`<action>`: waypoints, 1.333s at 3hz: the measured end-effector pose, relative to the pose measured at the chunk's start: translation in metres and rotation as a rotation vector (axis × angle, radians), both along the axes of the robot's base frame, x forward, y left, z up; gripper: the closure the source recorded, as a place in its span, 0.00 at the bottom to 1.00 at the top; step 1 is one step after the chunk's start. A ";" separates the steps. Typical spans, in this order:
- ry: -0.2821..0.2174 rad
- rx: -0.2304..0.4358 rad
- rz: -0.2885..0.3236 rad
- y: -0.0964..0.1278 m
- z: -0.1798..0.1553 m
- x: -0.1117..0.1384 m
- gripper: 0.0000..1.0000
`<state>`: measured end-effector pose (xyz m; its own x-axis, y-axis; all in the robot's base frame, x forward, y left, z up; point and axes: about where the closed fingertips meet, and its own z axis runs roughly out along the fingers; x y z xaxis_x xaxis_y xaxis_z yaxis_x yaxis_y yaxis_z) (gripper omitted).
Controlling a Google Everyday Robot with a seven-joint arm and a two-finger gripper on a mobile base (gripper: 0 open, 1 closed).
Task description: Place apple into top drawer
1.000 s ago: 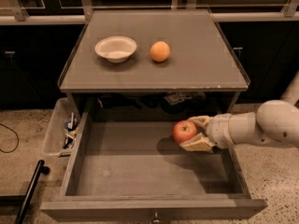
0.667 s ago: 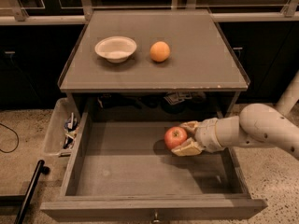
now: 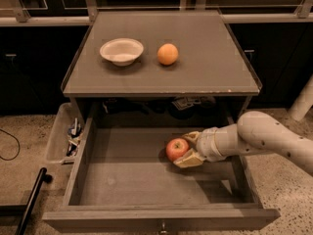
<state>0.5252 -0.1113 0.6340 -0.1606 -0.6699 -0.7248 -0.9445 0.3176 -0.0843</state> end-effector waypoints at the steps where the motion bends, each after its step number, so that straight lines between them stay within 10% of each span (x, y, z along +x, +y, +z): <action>1: 0.032 -0.018 0.001 0.001 -0.016 -0.003 1.00; 4: 0.051 -0.028 -0.006 0.002 -0.027 -0.006 0.34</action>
Offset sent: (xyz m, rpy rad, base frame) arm -0.0079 -0.0012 -0.0393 -0.0423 0.0715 -0.0210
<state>0.5195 -0.1096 0.6070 -0.2005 -0.6886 -0.6969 -0.9460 0.3210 -0.0449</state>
